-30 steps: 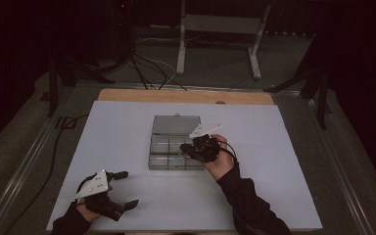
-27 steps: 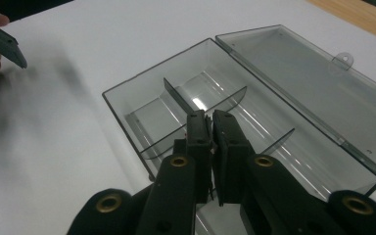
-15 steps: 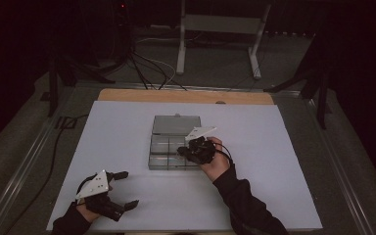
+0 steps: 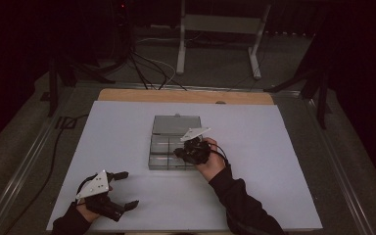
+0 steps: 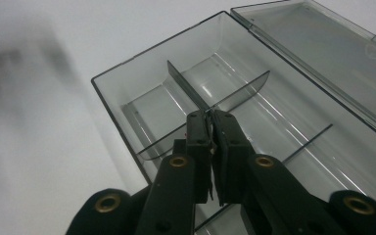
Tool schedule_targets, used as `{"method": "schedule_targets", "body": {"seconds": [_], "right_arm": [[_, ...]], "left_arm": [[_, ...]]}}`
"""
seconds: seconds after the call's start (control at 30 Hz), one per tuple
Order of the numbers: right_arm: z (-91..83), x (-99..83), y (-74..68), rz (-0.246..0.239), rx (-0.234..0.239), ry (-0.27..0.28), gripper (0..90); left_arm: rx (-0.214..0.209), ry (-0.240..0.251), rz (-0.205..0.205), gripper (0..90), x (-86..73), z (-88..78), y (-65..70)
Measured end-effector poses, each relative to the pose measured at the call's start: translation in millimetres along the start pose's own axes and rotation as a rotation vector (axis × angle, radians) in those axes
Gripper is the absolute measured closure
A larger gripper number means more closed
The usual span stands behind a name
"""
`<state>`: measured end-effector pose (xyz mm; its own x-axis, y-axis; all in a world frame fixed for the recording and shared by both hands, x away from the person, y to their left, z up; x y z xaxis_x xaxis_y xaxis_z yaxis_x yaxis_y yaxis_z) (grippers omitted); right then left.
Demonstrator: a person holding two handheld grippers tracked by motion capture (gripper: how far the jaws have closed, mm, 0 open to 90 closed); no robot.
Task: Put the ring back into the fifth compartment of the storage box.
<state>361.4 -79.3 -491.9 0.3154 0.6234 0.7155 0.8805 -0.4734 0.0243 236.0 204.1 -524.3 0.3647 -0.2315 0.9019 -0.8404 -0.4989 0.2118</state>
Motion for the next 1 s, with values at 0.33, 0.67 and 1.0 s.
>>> {"method": "schedule_targets", "body": {"seconds": [0.33,0.67,1.0], "right_arm": [[1.5,1.0,1.6,0.014,0.003,0.012,64.9],[-8.3,0.7,2.3,0.052,0.083,0.062,34.7],[-27.0,0.8,3.6,0.095,0.093,0.088,13.4]], "left_arm": [[0.001,-0.002,0.001,1.0,-0.2,-0.1,0.0],[0.003,-0.003,0.003,1.0,-0.3,0.0,-0.3],[0.004,0.003,0.0,1.0,0.3,-0.2,0.0]]}}
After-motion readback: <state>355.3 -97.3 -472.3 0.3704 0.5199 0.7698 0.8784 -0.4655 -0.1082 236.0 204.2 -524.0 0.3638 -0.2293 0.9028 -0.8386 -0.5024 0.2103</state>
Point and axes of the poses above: each handheld gripper's, and its own axes: z roughly forward along the jaws, x roughly out of its top, y roughly to its right, the point moved 2 cm from there along z, roughly forward along the jaws, and after that the axes turned 8 degrees about -z, right-handed, at the moved point
